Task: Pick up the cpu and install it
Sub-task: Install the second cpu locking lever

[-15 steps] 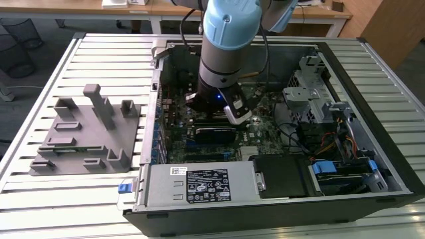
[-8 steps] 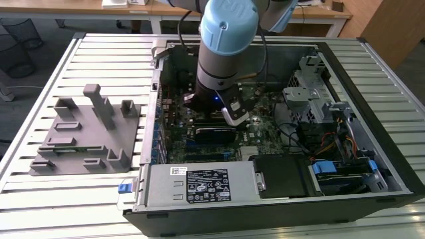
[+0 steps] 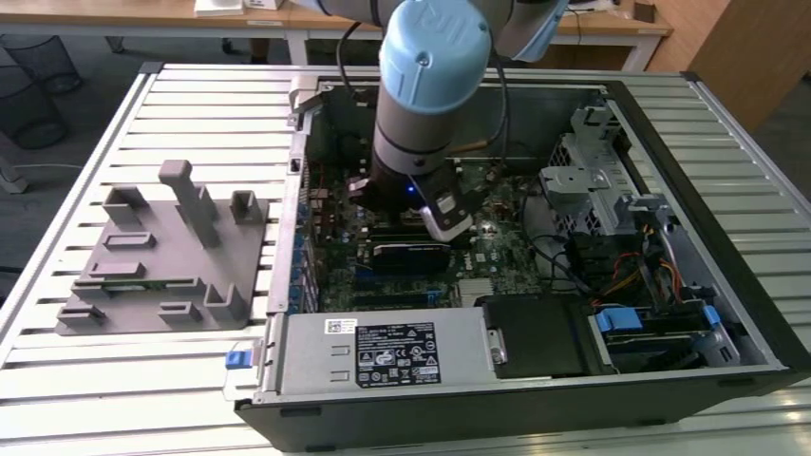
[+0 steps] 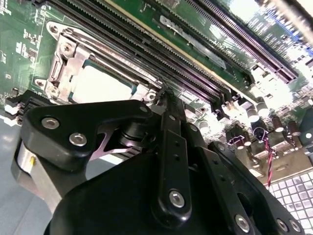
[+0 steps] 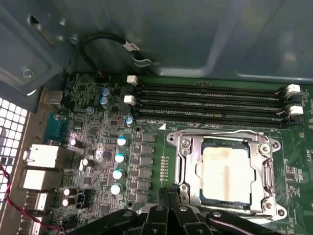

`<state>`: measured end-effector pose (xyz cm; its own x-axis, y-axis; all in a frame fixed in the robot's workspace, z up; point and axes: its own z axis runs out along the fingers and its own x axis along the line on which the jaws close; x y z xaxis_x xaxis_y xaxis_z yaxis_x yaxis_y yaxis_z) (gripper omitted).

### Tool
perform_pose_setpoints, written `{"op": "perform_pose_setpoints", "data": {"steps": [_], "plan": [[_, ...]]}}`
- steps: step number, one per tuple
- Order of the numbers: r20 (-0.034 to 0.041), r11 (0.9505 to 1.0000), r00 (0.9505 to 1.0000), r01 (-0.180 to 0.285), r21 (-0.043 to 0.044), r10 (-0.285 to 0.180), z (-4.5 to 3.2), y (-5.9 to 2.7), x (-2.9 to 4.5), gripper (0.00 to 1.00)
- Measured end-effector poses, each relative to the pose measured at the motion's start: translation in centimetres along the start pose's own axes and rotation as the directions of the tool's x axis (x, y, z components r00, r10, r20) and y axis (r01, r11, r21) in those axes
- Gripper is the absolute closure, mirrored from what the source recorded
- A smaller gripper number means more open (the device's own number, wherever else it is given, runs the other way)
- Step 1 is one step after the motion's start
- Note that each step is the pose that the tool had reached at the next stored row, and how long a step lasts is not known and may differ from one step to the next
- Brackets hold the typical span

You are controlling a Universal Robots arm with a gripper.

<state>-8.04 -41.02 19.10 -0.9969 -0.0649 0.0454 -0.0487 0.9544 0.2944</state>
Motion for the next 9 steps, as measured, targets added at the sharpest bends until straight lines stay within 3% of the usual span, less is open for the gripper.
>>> {"op": "perform_pose_setpoints", "data": {"steps": [3, 9], "plan": [[0.0002, 1.0000, 1.0000, 0.001, -0.0078, -0.001, 0.12, -0.03, 0.04, 0.89], [0.0003, 1.0000, 1.0000, 0.001, -0.0082, -0.001, 0.32, -0.23, 0.09, 0.89]]}}
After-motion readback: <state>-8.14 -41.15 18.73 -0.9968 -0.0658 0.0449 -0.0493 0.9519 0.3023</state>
